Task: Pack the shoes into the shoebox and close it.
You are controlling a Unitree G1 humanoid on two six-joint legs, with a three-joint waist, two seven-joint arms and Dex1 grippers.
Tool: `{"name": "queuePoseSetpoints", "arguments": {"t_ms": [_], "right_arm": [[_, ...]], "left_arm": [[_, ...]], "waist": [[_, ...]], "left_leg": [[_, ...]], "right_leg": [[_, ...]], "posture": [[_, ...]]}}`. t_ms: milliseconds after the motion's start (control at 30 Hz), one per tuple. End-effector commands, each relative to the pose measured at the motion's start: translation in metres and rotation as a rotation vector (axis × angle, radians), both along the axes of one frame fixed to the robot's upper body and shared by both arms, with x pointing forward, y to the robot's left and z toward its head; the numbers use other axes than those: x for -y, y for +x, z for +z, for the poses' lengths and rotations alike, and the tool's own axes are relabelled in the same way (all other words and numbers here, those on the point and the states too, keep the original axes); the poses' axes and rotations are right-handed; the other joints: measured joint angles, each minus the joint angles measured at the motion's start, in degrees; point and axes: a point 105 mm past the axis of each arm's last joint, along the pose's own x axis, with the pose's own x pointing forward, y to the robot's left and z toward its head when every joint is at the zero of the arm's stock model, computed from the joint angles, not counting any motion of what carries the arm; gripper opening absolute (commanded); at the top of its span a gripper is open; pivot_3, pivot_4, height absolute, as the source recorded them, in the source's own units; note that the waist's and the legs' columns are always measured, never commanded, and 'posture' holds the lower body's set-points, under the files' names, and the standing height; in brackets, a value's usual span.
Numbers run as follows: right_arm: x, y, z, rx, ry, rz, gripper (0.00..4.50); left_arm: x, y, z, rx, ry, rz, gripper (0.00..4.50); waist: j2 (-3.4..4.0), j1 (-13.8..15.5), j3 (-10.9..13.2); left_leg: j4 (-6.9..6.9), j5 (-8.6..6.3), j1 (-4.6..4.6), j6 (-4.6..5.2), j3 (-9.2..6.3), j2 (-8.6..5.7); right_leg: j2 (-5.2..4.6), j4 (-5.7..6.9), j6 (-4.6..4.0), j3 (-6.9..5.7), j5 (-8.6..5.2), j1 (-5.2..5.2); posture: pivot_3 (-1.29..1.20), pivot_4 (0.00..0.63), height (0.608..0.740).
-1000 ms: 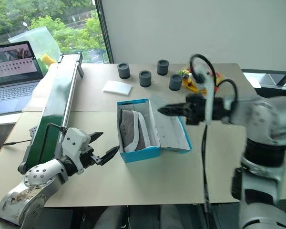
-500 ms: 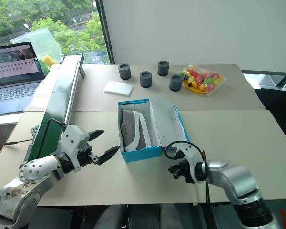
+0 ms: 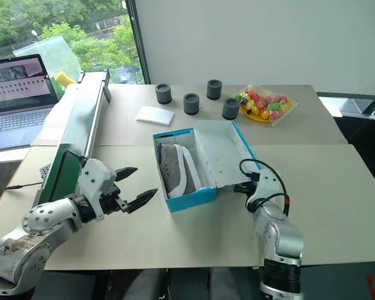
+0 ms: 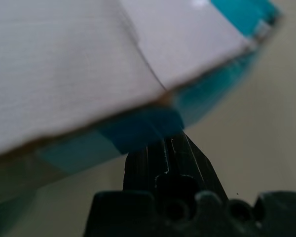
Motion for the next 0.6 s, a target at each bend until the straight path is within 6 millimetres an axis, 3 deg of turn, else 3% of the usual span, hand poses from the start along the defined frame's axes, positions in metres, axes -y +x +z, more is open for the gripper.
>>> {"name": "queuePoseSetpoints", "arguments": {"t_ms": [33,67,133,233,300,433,533,600], "right_arm": [[-0.003,0.014,0.019,0.163,0.355,-0.112,0.03],[-0.010,0.019,0.024,0.205,0.476,-0.109,0.03],[-0.027,0.030,0.054,0.362,0.752,-0.043,0.03],[-0.035,0.036,0.089,0.514,0.937,0.058,0.03],[-0.047,0.033,0.129,0.651,0.978,0.235,0.03],[-0.074,0.000,0.187,0.842,0.866,0.647,0.03],[-0.113,-0.039,0.195,0.805,0.581,1.072,0.03],[-0.123,-0.051,0.195,0.768,0.486,1.223,0.03]], "left_arm": [[-0.002,0.000,0.006,0.022,0.007,-0.003,4.50],[-0.002,0.000,0.006,0.022,0.007,-0.002,4.50],[-0.002,0.000,0.007,0.025,0.006,0.003,4.50],[-0.002,0.000,0.007,0.027,0.005,0.008,4.50],[-0.002,0.000,0.007,0.029,0.004,0.014,4.50],[-0.002,-0.002,0.007,0.032,0.000,0.031,4.50],[-0.003,-0.004,0.007,0.034,-0.003,0.046,4.50],[-0.002,-0.005,0.006,0.033,-0.006,0.051,4.50]], "waist": [[0.09,-0.24,0.05],[0.10,-0.35,0.05],[0.12,-0.52,0.06],[0.20,-0.87,0.10],[0.23,-1.38,0.12],[0.31,-2.07,0.16],[0.32,-1.94,0.17],[0.27,-1.47,0.13]], "left_leg": [[0.00,0.00,0.02,0.00,-0.03,0.02],[0.01,0.00,0.01,0.00,-0.02,0.00],[0.00,0.00,0.10,0.01,-0.03,0.01],[-0.02,0.00,0.10,0.01,-0.01,0.01],[-0.02,0.00,0.10,0.01,-0.01,0.02],[-0.04,0.00,0.20,0.01,-0.01,0.02],[-0.06,0.00,0.16,0.02,-0.01,0.02],[-0.06,-0.01,0.13,0.02,-0.01,-0.01]], "right_leg": [[-0.02,-0.01,-0.02,0.02,0.02,0.01],[-0.05,0.01,0.00,0.03,0.03,0.01],[-0.02,-0.01,0.00,0.00,0.03,0.11],[-0.02,0.04,0.00,-0.01,0.03,0.10],[-0.02,0.07,0.00,0.00,0.03,0.08],[0.03,0.17,-0.01,0.09,0.03,0.06],[0.03,0.15,0.00,0.03,0.01,0.08],[-0.03,0.06,0.05,-0.02,-0.02,0.11]], "posture": [[0.00,0.150,0.740],[0.00,0.150,0.740],[0.00,0.150,0.740],[0.00,0.150,0.740],[0.00,0.150,0.740],[0.00,0.150,0.740],[0.00,0.150,0.740],[0.00,0.150,0.740]]}}
